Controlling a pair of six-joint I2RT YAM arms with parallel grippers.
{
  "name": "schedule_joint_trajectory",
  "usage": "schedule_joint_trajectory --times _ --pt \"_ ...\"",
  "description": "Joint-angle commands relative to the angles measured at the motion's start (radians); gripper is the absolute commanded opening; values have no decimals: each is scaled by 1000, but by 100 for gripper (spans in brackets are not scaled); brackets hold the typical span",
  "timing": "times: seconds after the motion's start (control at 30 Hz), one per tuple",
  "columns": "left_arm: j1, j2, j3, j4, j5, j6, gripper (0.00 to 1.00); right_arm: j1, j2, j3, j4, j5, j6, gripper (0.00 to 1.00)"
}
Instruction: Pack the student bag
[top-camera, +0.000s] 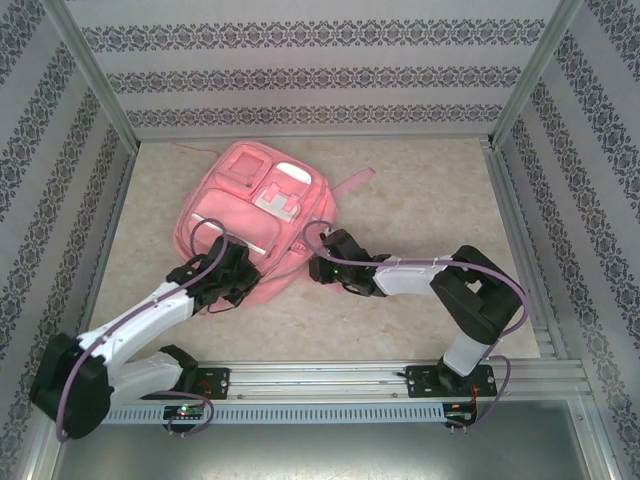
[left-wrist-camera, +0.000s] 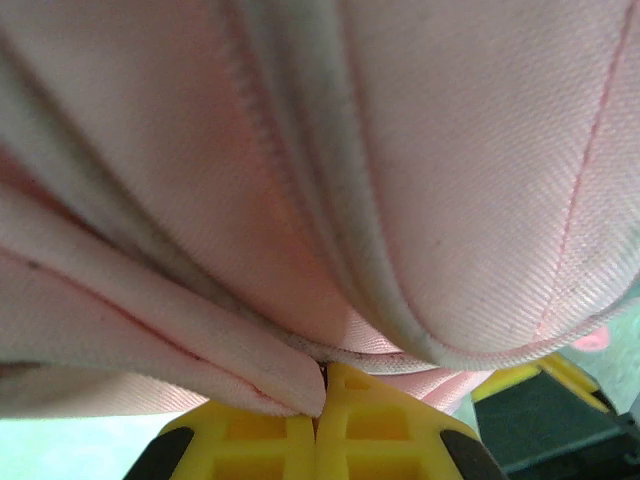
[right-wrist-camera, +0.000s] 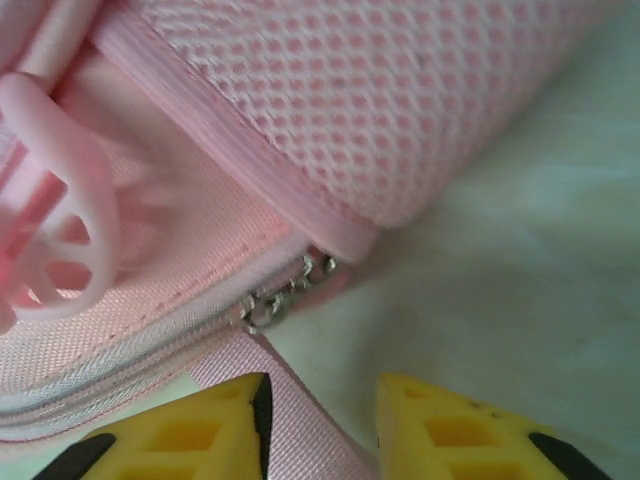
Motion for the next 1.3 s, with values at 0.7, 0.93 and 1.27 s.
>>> schedule_joint_trajectory --times 0.7,0.93,1.27 --pt "-213 450 322 309 115 31 0 -174 -470 -293 -88 -99 -53 65" --pt "-209 438 317 297 95 30 0 -176 -495 -346 36 -331 -72 68" --pt "-253 467 346 273 82 57 0 -371 -811 -415 -19 -162 126 64"
